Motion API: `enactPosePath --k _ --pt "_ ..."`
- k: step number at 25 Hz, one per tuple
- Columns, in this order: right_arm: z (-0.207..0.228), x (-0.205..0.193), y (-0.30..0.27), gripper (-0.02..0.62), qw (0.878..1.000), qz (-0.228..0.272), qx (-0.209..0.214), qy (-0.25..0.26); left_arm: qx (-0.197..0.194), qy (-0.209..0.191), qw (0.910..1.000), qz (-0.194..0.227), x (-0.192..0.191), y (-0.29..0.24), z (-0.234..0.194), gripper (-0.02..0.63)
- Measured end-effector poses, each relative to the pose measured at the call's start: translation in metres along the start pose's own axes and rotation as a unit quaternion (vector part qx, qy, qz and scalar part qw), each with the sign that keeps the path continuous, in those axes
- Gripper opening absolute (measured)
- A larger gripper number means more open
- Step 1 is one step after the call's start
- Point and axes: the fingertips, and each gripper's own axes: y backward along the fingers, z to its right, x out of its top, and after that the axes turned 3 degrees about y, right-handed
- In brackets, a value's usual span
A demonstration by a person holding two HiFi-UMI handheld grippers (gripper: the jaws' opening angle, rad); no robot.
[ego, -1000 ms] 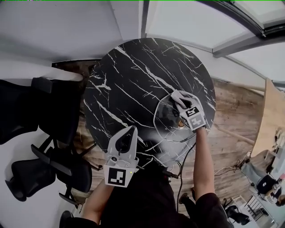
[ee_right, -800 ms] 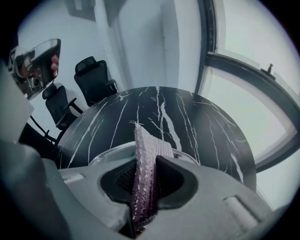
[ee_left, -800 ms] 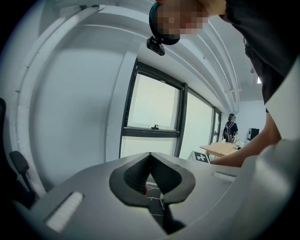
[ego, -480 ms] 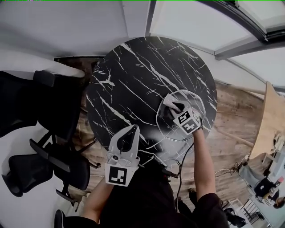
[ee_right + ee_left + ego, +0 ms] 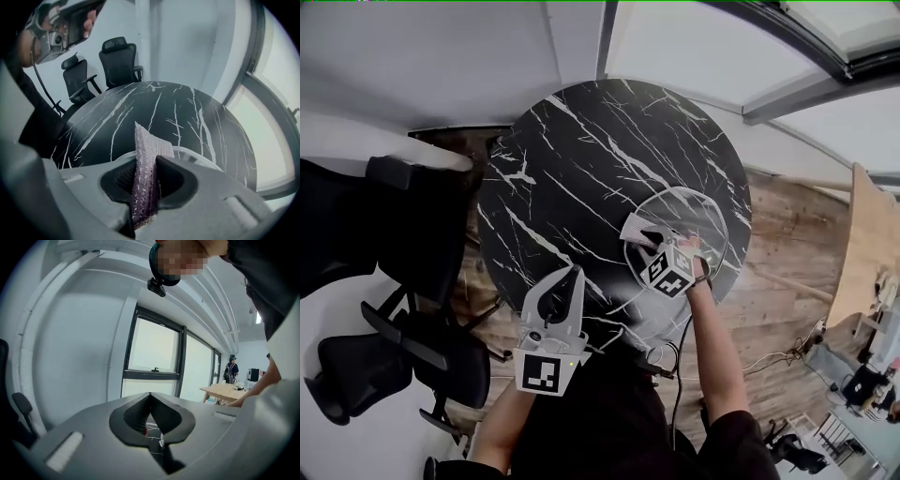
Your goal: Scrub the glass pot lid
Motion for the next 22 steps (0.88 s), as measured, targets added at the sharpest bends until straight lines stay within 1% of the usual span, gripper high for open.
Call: enactPosePath --k 3,8,15,18,22 --pt "-0.011 -0.001 -0.001 0.075 1.0 -0.002 -0.006 0.007 -0.002 0.003 1.0 -0.002 -0.003 0.003 0.002 0.003" --pt "-0.023 -0.001 -0.002 0.077 0.999 -0.001 -0.03 0.011 -0.021 -0.004 0.9997 -0.01 -0.007 0.007 0.012 0.003" --pt "-0.04 -0.007 -0.001 0.078 0.998 0.0 -0.056 0.007 -0.043 -0.007 0.999 -0.003 -0.004 0.007 0.027 0.003" --pt "-0.046 -0.01 -0.001 0.078 0.998 -0.002 -0.069 0.005 -0.053 -0.01 0.9985 -0.007 -0.005 0.008 0.035 0.003" --pt "-0.059 -0.014 0.0 0.078 0.997 0.002 -0.074 -0.003 -0.062 -0.015 0.9979 -0.009 0.0 0.011 0.046 0.003"
